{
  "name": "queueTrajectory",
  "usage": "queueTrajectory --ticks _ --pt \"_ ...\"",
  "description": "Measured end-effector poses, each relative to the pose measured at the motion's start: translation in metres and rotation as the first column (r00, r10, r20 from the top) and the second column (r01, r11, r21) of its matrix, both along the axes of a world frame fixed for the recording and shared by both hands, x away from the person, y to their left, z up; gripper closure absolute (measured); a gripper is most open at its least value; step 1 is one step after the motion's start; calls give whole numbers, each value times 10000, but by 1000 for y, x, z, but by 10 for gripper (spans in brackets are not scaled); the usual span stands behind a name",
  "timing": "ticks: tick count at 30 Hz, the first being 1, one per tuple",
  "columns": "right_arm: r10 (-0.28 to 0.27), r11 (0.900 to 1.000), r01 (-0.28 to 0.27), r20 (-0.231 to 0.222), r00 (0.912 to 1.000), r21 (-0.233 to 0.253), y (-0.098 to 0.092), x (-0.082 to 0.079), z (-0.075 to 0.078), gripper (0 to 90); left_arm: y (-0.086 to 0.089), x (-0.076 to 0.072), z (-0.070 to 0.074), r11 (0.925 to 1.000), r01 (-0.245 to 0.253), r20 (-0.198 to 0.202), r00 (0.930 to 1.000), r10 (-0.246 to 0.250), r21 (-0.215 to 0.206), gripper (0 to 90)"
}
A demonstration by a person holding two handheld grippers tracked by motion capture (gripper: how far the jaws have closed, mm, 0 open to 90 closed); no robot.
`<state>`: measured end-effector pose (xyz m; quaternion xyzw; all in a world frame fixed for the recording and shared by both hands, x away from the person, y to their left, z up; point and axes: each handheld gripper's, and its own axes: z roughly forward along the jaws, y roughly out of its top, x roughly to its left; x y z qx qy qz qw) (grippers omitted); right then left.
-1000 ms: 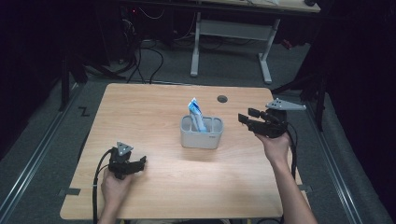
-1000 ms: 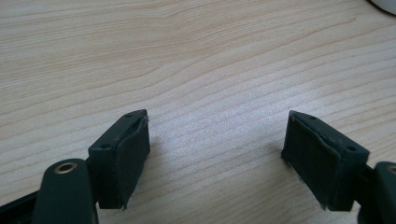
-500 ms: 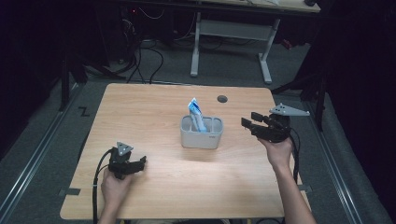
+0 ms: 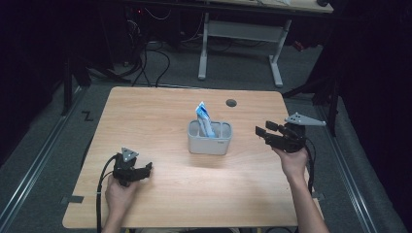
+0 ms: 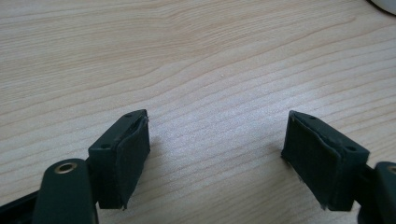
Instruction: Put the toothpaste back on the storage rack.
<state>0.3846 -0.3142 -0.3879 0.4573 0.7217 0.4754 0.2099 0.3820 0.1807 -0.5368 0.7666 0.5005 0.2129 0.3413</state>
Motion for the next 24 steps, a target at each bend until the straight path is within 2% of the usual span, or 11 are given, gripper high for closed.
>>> queueTrajectory --ticks 5,14,24 --pt "-28 9998 27 -25 10000 -206 -2 -4 -6 445 0 0 0 10000 -13 7 10000 13 -12 232" --pt "-228 9997 226 -209 9995 -84 -10 -8 -17 445 0 0 0 10000 -14 9 10000 15 -14 232" --pt "-517 9985 507 -509 9974 -199 -14 -7 -36 448 0 0 0 10000 -11 9 10000 11 -10 231"
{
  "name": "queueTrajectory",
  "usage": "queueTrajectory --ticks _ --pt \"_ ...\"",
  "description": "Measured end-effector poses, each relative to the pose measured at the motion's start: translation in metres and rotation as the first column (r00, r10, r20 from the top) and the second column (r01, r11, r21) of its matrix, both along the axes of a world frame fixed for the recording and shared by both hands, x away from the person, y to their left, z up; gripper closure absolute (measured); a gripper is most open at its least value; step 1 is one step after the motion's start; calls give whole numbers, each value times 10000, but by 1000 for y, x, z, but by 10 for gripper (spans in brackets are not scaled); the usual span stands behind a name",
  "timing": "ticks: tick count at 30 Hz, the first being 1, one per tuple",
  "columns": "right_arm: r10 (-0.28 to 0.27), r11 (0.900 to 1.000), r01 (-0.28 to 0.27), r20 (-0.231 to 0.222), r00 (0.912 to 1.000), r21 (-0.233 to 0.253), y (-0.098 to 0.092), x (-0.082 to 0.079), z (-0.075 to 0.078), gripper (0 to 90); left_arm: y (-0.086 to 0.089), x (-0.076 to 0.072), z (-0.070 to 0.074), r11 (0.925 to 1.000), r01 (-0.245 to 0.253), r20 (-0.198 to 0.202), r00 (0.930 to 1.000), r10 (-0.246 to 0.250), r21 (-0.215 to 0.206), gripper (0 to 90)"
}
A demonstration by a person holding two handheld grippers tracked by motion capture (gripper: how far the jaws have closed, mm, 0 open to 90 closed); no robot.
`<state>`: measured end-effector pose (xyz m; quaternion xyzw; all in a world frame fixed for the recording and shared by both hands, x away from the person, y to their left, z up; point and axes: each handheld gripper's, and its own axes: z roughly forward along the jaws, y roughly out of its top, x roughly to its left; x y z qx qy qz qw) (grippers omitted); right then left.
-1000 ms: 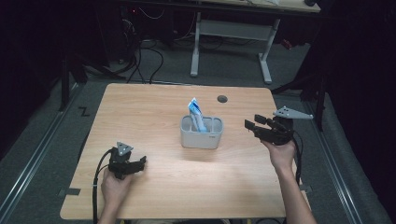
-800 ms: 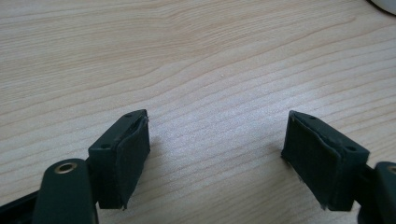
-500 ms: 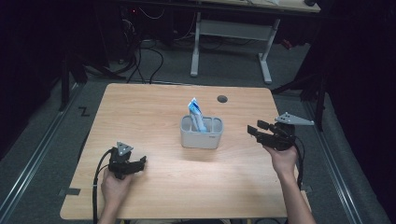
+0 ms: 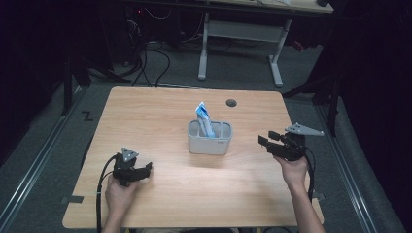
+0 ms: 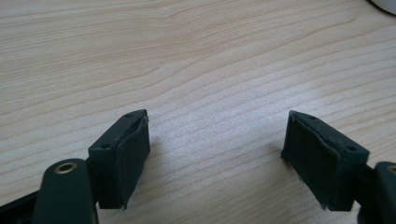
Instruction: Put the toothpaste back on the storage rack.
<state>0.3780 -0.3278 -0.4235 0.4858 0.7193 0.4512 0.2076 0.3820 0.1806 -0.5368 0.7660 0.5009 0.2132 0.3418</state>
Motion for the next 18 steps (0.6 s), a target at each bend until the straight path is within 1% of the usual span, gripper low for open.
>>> queueTrajectory --ticks 1,2,7,10,15,18 --pt "-24 10000 23 -63 10000 -83 0 0 -2 450 0 0 0 10000 -1 -1 10000 1 -1 232" --pt "-50 9999 50 -26 10000 -149 0 0 -3 456 0 0 0 10000 -2 0 10000 2 0 231" --pt "-74 9999 73 -107 9999 -114 -2 -3 -12 467 0 0 0 10000 -1 0 10000 1 5 232" --pt "-126 9999 126 -137 9998 6 -2 -5 -19 474 0 0 0 10000 -1 0 10000 1 3 232" --pt "-165 9998 169 -350 9993 106 -1 -6 -31 476 0 0 0 10000 -4 0 10000 4 2 232" --pt "-167 9998 170 -441 9989 66 0 -6 -36 482 0 0 0 10000 -3 0 10000 3 1 232"
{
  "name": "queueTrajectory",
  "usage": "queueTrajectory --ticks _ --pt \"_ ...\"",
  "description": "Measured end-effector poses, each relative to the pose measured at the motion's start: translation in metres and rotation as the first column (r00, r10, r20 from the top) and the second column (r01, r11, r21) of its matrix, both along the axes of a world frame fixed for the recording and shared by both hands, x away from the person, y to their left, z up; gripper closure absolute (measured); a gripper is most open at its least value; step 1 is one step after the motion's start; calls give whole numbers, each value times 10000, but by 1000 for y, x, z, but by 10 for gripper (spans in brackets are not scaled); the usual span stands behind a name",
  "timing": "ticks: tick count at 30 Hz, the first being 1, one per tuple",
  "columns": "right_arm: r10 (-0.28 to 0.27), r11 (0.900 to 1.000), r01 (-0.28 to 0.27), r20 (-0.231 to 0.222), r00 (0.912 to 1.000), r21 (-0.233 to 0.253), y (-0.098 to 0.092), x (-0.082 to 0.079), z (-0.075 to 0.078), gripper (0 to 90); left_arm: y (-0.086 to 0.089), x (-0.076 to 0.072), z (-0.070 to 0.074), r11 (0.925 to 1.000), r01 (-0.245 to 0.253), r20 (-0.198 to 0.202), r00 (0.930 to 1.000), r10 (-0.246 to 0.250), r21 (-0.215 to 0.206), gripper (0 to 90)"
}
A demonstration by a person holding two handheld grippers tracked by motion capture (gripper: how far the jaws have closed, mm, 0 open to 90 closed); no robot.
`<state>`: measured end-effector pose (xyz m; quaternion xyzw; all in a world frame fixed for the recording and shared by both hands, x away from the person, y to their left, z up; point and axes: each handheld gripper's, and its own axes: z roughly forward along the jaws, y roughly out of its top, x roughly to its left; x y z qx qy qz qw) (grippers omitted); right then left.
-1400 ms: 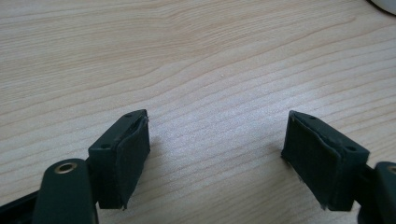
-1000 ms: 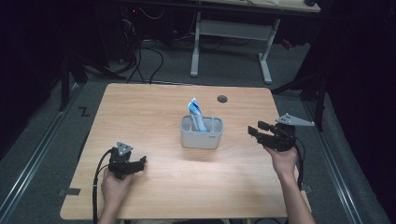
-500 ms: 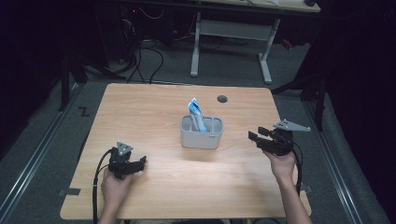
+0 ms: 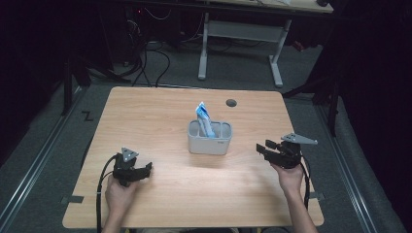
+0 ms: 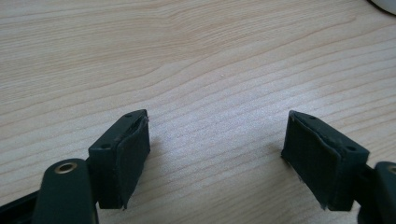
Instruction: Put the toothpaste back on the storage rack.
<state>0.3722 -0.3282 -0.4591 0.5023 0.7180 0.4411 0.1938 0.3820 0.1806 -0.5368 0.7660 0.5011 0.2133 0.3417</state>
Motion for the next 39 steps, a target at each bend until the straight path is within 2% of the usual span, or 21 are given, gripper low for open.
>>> queueTrajectory --ticks 8,10,12,15,20,30,34,39 --pt "95 9999 -100 -349 9993 -136 3 -2 -14 534 0 0 0 10000 -1 -1 10000 1 0 232" --pt "56 9998 -62 -347 9994 -192 4 -2 -18 535 0 0 0 10000 -1 0 10000 1 -1 232" --pt "26 9995 -43 -551 9985 -307 5 -1 -22 535 0 0 0 10000 -1 -1 10000 1 0 232" --pt "-45 9992 24 -528 9986 -396 6 -2 -27 532 0 0 0 10000 14 -8 10000 -14 16 232" --pt "-58 9989 18 -844 9964 -479 5 -2 -38 530 0 0 0 10000 1 -1 10000 -1 3 232" --pt "-279 9934 175 -909 9955 -1133 8 -4 -53 511 0 0 0 10000 2 2 10000 -2 8 232" --pt "-317 9841 156 -887 9955 -1769 14 -3 -58 489 0 0 0 10000 -1 1 10000 1 7 232" --pt "-351 9809 172 -893 9954 -1936 19 -1 -63 474 0 0 0 10000 0 1 10000 0 7 232"
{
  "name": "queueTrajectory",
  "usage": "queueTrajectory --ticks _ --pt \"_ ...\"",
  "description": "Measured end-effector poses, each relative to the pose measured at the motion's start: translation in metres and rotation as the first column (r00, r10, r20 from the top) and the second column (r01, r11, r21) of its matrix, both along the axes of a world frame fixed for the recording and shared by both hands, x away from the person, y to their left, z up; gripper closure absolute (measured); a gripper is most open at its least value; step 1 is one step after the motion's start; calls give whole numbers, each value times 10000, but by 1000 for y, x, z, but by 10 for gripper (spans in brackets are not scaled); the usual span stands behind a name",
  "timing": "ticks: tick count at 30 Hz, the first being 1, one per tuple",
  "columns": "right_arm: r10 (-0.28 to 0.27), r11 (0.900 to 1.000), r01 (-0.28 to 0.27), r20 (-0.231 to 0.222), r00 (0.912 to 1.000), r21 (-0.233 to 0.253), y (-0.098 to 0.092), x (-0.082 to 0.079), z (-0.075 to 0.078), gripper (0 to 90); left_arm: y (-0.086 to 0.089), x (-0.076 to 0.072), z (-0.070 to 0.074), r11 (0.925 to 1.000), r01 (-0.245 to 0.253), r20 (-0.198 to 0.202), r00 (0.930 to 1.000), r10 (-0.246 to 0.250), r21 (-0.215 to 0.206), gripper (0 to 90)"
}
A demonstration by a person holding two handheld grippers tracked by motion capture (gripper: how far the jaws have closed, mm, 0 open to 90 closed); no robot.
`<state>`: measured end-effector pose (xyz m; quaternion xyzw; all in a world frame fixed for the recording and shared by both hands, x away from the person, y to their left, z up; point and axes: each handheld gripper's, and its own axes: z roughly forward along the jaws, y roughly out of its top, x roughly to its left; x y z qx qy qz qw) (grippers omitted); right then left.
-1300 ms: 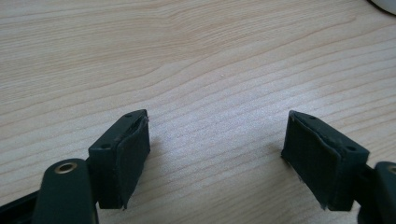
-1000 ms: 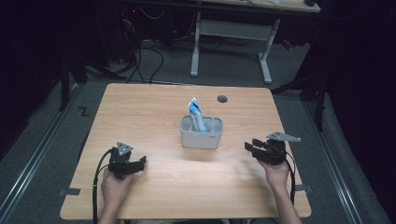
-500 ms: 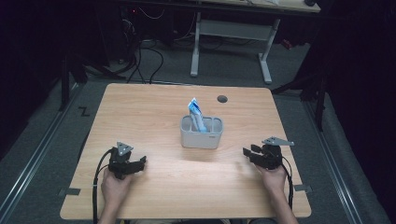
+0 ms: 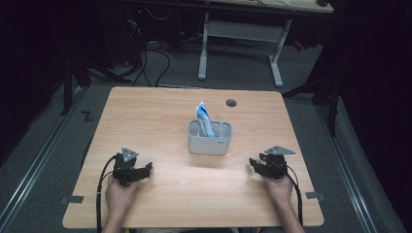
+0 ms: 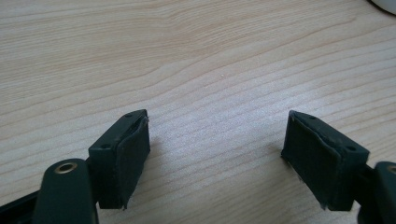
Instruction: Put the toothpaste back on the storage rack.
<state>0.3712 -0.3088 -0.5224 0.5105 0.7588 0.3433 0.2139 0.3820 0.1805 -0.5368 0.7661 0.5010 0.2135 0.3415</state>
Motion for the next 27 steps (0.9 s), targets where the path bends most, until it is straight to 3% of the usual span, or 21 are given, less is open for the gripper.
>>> queueTrajectory --ticks 12,27 --pt "-36 9990 37 25 10000 -450 10 2 -8 431 0 0 0 10000 -2 2 10000 2 0 232" --pt "-296 9982 298 52 9995 -517 13 1 -8 408 0 -1 0 10000 -44 -2 10000 44 -6 232"
